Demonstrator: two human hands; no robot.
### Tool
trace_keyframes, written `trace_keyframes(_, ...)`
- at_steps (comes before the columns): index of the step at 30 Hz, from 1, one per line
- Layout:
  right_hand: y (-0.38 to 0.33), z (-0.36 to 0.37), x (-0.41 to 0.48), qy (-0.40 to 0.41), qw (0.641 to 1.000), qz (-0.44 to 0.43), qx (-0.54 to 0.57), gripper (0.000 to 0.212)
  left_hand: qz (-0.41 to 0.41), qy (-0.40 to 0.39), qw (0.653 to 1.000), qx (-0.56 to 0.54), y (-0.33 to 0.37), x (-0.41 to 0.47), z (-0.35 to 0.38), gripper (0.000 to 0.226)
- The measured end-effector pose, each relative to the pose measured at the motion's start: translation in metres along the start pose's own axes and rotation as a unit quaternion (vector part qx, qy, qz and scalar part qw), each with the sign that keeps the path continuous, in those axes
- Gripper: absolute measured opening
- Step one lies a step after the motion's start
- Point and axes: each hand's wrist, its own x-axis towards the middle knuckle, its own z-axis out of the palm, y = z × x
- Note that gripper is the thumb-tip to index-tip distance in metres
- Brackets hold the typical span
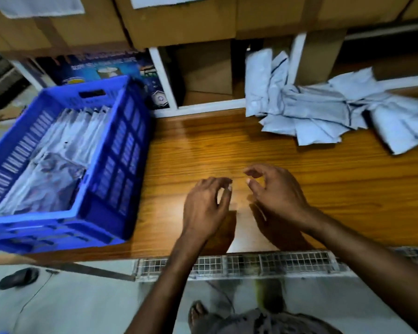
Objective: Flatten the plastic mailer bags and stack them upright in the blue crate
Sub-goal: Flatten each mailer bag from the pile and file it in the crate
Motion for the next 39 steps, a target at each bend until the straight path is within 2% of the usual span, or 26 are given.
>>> trace_keyframes(2, 0.032, -0.015, 0.007, 0.019, 0.999, 0.039, 0.002, 0.03, -0.002, -0.07, 0.997, -0.023, 0.003, 0.011, 0.032, 0.029)
trace_keyframes(5, 0.076, -0.038, 0.028, 0.062, 0.996, 0.049, -0.029, 0.034, 0.015, -0.14, 0.99, -0.023, 0.008, 0.031, 0.074, 0.039)
trace_keyframes(11, 0.149, -0.078, 0.101, 0.144, 0.983, 0.062, -0.096, 0.058, 0.026, -0.184, 0.981, 0.047, 0.029, 0.071, 0.139, 0.073)
trace_keyframes(17, 0.186, -0.117, 0.184, 0.175, 0.976, 0.065, -0.115, 0.066, 0.022, -0.186, 0.979, 0.078, 0.03, 0.096, 0.161, 0.08)
trace_keyframes(21, 0.195, -0.121, 0.23, 0.143, 0.979, 0.073, -0.124, 0.078, 0.015, -0.177, 0.981, 0.08, 0.03, 0.102, 0.161, 0.077)
trace_keyframes(23, 0.197, -0.121, 0.248, 0.085, 0.985, 0.084, -0.127, 0.082, 0.008, -0.173, 0.982, 0.075, 0.031, 0.105, 0.161, 0.075)
trace_keyframes(25, 0.204, -0.117, 0.261, -0.001, 0.983, 0.11, -0.144, 0.079, 0.006, -0.172, 0.982, 0.078, 0.031, 0.106, 0.161, 0.075)
trace_keyframes(27, 0.211, -0.111, 0.267, -0.033, 0.978, 0.123, -0.167, 0.069, 0.004, -0.173, 0.982, 0.076, 0.032, 0.106, 0.16, 0.075)
trace_keyframes(28, 0.214, -0.108, 0.267, -0.023, 0.977, 0.117, -0.178, 0.062, 0.003, -0.173, 0.982, 0.073, 0.033, 0.107, 0.159, 0.075)
trace_keyframes(30, 0.213, -0.105, 0.264, 0.049, 0.977, 0.083, -0.189, 0.048, 0.002, -0.174, 0.982, 0.069, 0.034, 0.107, 0.158, 0.075)
trace_keyframes(32, 0.206, -0.107, 0.256, 0.164, 0.969, 0.04, -0.182, 0.042, 0.004, -0.172, 0.983, 0.063, 0.034, 0.107, 0.157, 0.074)
trace_keyframes(35, 0.176, -0.115, 0.234, 0.328, 0.931, -0.013, -0.157, 0.041, 0.005, -0.161, 0.986, 0.045, 0.032, 0.105, 0.156, 0.072)
trace_keyframes(37, 0.148, -0.115, 0.211, 0.371, 0.917, -0.043, -0.139, 0.043, 0.004, -0.149, 0.989, 0.011, 0.03, 0.104, 0.155, 0.064)
trace_keyframes(39, 0.117, -0.106, 0.175, 0.36, 0.921, -0.079, -0.122, 0.039, 0.004, -0.133, 0.99, -0.043, 0.024, 0.1, 0.149, 0.052)
